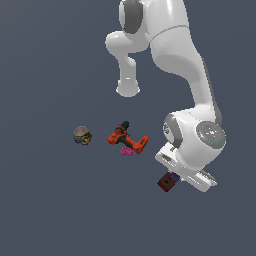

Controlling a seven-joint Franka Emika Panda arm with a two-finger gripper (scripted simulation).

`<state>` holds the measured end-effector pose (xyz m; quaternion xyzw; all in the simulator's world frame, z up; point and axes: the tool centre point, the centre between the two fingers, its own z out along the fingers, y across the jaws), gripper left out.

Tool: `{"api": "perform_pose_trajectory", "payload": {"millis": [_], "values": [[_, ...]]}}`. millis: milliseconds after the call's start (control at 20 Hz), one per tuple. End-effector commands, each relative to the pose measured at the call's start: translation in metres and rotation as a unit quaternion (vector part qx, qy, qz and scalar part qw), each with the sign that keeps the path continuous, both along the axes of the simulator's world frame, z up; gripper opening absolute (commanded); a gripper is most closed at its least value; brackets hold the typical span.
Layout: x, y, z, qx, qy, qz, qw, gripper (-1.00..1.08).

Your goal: Pick up a designated object from a clutter of objects.

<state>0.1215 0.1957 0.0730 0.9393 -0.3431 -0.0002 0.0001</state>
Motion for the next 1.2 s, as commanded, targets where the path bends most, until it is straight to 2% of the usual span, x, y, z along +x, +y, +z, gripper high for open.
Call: {"api": "perform_pose_trajectory", "payload": {"millis": [0,600,900,1150], "values": [[0.000,0.000,0.000,0.000,0.000,0.000,1.0000,-1.00],[-0.006,-0.012,0.012,0.000,0.000,0.000,1.0000,-1.00],[-0.018,-0.036,0.036,0.000,0.000,0.000,1.0000,-1.00],[-0.033,-0.067,0.066,0.000,0.000,0.000,1.0000,-1.00]]}}
